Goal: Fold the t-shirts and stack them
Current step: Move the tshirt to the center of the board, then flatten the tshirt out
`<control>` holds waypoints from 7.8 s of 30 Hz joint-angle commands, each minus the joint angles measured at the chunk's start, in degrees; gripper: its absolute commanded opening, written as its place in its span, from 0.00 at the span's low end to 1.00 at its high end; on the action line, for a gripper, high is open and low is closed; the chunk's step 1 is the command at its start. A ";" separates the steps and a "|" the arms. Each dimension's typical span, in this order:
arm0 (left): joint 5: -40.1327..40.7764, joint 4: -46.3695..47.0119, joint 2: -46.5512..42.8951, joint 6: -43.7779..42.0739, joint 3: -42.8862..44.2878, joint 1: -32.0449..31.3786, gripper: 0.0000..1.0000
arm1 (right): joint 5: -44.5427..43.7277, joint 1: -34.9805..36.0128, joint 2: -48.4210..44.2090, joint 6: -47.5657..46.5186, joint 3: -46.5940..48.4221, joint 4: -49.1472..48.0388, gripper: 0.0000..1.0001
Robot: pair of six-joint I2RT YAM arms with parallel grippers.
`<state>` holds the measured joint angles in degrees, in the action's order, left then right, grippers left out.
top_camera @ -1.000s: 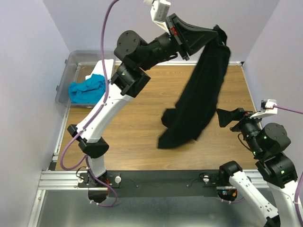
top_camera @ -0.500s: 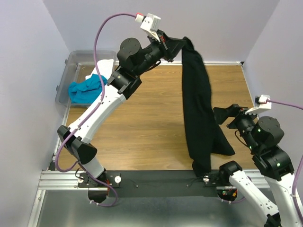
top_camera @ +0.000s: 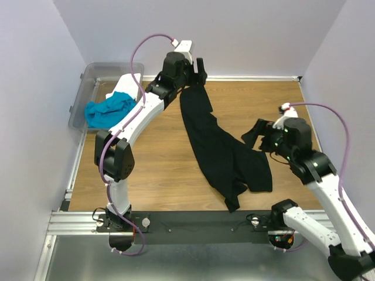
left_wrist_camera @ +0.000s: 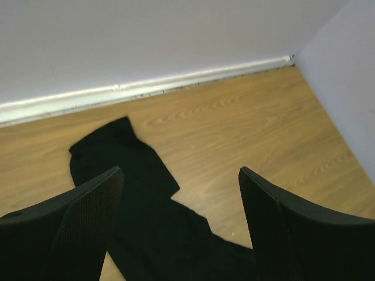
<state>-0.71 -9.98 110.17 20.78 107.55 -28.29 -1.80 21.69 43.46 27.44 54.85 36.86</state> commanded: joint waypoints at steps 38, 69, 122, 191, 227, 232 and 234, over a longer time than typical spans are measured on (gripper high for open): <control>8.27 -3.91 -50.49 6.30 -57.27 -1.41 0.87 | 17.92 6.87 61.11 4.30 18.17 -21.31 0.78; 4.05 -1.36 -42.76 7.17 -53.32 -1.59 0.87 | 17.18 6.96 25.62 5.34 -8.70 13.15 0.65; 3.70 3.39 -26.36 9.73 -49.81 -22.67 0.88 | -8.83 -8.42 50.59 -5.29 58.72 4.63 0.00; 32.00 -3.30 -30.73 -12.05 -9.93 11.07 0.00 | -26.50 -25.12 37.22 -5.11 54.39 -5.56 0.01; 8.77 7.25 -45.22 -11.10 -52.00 3.42 0.00 | -18.85 -25.12 11.55 -0.64 12.57 -13.39 0.00; 15.04 9.01 -35.84 -13.57 -41.07 7.10 0.00 | -19.47 -25.12 18.40 -1.33 14.92 -14.53 0.01; 15.56 7.61 -29.35 -14.18 -34.19 9.39 0.00 | -19.20 -25.12 23.76 -1.95 20.63 -15.32 0.00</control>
<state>8.82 -6.09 72.79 7.86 62.02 -22.50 -21.06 -2.96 59.72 25.47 68.62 24.53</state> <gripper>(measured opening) 0.010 0.006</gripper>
